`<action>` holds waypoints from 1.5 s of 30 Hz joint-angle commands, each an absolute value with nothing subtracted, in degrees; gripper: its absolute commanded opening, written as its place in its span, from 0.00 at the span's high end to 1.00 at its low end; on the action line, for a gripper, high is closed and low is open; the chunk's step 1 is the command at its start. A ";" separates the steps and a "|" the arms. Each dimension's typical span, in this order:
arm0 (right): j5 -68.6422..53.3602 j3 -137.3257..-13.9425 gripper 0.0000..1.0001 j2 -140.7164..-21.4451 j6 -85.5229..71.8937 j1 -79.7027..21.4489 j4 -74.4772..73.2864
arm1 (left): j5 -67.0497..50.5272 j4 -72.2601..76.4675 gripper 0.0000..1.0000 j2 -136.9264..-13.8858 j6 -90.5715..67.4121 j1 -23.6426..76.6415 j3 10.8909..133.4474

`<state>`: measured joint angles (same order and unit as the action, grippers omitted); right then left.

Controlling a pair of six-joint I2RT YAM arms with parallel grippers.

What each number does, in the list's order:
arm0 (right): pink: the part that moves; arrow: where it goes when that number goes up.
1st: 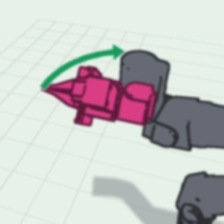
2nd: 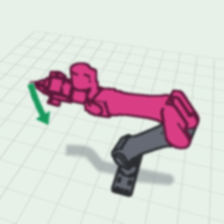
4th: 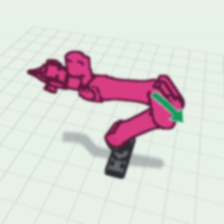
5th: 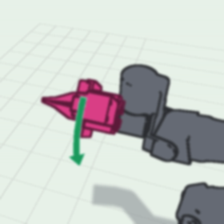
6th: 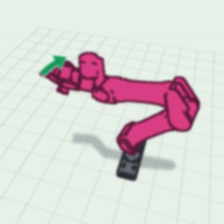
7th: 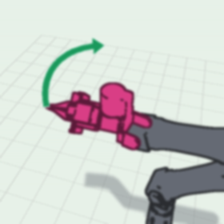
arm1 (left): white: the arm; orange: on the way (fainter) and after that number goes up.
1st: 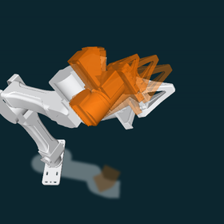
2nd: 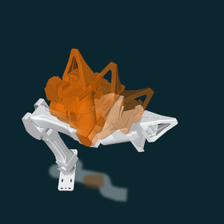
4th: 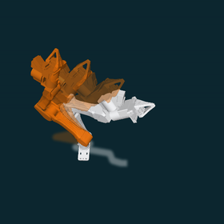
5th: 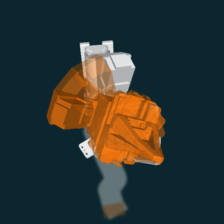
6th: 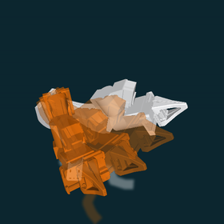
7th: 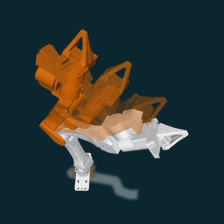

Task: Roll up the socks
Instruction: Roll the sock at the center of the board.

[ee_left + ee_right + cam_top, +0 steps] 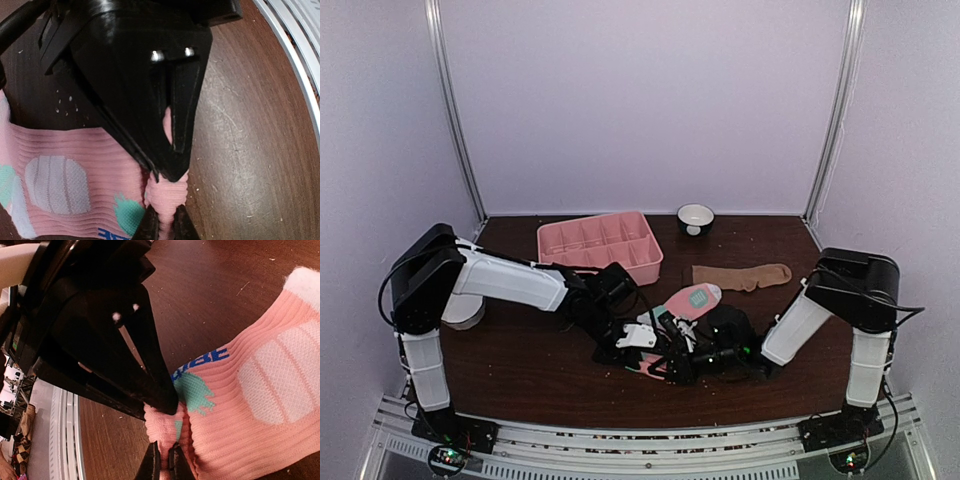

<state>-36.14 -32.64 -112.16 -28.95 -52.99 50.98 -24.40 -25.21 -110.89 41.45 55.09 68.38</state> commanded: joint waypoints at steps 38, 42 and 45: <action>10.01 -13.45 0.00 -70.47 -13.65 -57.25 36.87 | -39.16 -66.46 1.00 -135.64 38.06 47.33 96.62; 8.57 -14.29 0.06 -75.02 -5.82 -63.80 36.76 | -40.34 -67.93 1.00 -137.53 37.38 45.89 98.62; 4.06 -13.79 0.17 -80.35 -3.08 -67.06 44.10 | -40.77 -68.66 1.00 -138.31 37.14 45.40 99.25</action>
